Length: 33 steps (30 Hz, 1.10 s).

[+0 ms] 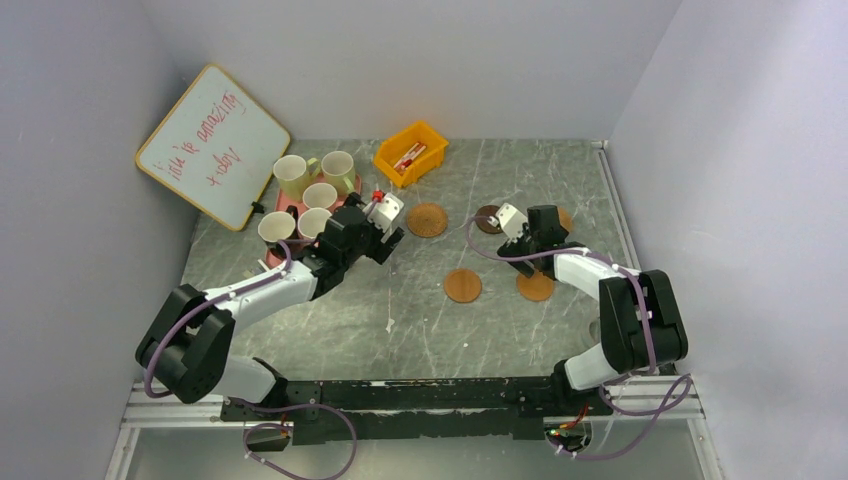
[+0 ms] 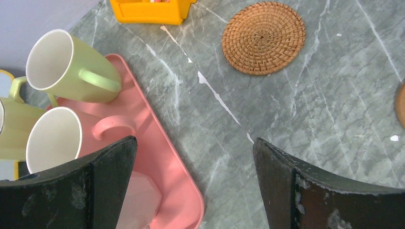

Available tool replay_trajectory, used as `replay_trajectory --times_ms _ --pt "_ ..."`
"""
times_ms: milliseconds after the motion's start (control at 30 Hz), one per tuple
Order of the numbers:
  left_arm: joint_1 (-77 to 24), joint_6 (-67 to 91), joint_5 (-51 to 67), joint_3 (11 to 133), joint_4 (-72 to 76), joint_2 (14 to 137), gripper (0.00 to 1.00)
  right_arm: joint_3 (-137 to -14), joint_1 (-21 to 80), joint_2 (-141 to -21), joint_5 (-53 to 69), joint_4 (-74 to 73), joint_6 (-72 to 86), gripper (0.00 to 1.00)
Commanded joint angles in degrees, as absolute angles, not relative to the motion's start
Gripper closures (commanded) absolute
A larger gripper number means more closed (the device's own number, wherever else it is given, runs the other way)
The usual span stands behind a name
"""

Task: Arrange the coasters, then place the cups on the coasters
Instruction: Move the coaster to the center of the board.

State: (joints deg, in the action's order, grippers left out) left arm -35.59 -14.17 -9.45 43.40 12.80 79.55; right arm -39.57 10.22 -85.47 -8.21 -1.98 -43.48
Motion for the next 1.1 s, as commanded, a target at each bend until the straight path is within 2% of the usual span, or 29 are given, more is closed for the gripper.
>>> replay_trajectory --times_ms 0,400,733,1067 --pt "-35.2 -14.7 -11.3 44.7 15.2 81.1 0.04 -40.3 10.2 -84.4 -7.2 -2.7 -44.0 0.0" --pt "-35.1 -14.3 -10.1 44.6 14.8 80.4 0.04 -40.6 10.2 -83.4 -6.5 -7.3 -45.5 0.0" --pt "-35.0 -14.3 -10.3 44.6 14.8 80.4 0.04 -41.5 10.0 -81.0 -13.5 -1.0 -41.9 0.0" --pt "-34.9 -14.0 -9.4 44.8 14.3 80.3 0.04 -38.7 7.4 -74.5 -15.9 -9.6 -47.0 0.0"
